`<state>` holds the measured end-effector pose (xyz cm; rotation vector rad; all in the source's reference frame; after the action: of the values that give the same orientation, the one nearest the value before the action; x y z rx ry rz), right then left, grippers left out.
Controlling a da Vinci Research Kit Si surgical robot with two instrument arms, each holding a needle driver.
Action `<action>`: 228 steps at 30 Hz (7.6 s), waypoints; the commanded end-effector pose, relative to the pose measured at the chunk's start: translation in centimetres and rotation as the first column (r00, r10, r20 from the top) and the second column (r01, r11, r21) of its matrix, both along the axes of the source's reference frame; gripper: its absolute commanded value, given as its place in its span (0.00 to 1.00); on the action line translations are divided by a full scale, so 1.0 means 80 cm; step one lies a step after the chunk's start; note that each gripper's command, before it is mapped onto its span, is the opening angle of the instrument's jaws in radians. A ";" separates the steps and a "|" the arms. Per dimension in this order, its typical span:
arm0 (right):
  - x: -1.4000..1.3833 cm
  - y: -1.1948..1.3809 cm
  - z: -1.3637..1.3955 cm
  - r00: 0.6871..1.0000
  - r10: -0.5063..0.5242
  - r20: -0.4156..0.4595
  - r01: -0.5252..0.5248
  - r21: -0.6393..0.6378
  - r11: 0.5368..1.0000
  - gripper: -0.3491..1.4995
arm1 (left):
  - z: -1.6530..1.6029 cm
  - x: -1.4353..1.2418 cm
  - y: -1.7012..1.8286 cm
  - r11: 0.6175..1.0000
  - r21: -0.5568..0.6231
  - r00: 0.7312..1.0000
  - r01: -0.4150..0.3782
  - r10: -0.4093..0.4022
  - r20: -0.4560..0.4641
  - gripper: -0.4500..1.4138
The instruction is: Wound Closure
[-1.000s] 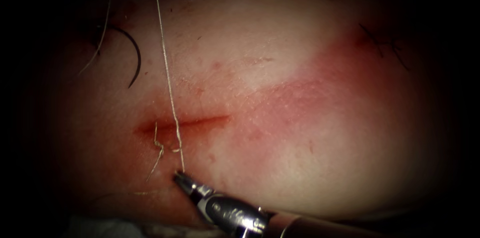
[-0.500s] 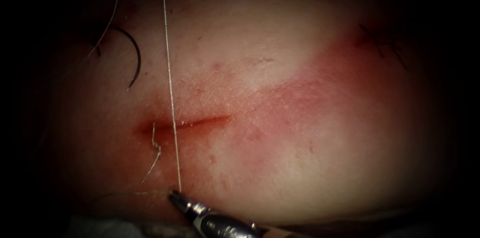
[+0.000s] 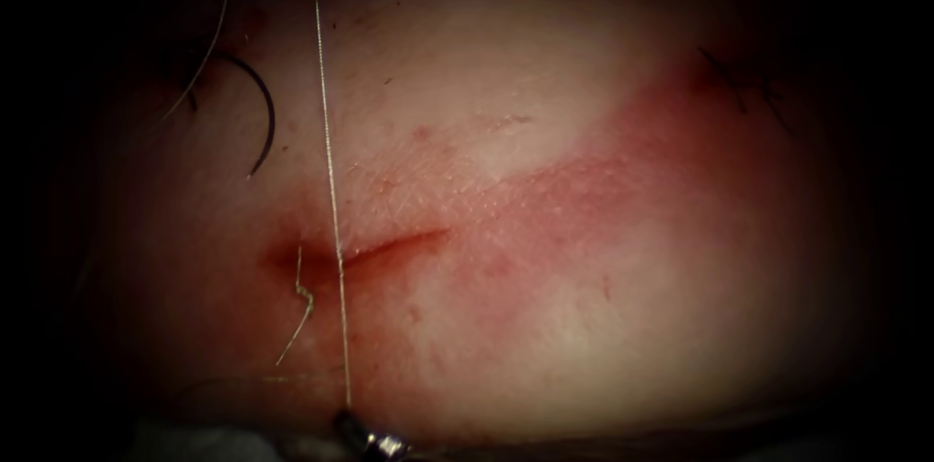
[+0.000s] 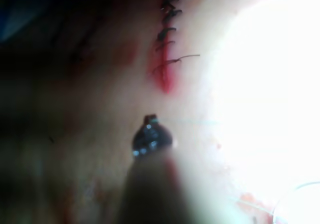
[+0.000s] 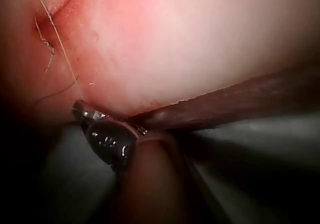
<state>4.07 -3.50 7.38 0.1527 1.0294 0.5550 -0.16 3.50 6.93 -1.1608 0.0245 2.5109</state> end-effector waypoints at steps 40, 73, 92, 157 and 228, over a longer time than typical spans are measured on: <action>0.0010 0.0265 -0.0090 0.971 -0.181 -0.159 0.202 0.123 0.972 0.80 | -0.0186 0.0039 -0.0420 0.995 0.043 0.987 -0.088 0.081 0.138 0.00; 0.0017 0.0413 -0.0047 0.631 -0.483 -0.607 0.627 0.032 0.779 0.69 | 0.0030 -0.0039 -0.0544 0.986 0.125 0.970 -0.111 0.080 0.230 0.00; 0.0030 0.0258 -0.0009 0.108 -0.878 -0.467 0.953 -0.204 0.225 0.65 | 0.0080 -0.0072 -0.0537 0.969 0.136 0.960 -0.206 0.173 0.218 0.00; 0.0039 0.0346 -0.0006 0.430 -0.902 -0.038 0.893 -0.130 0.432 0.00 | 0.0047 -0.0020 -0.0660 0.966 0.179 0.966 -0.187 0.148 0.213 0.00; -0.0109 0.0559 -0.0029 0.968 -0.208 0.140 0.223 -0.102 0.969 0.99 | -0.0067 -0.0003 -0.0806 0.960 0.163 0.958 -0.229 0.192 0.212 0.00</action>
<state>3.16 1.00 7.06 0.1190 0.9167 0.3118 -0.13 -2.72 6.22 -1.3980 -0.3712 2.5044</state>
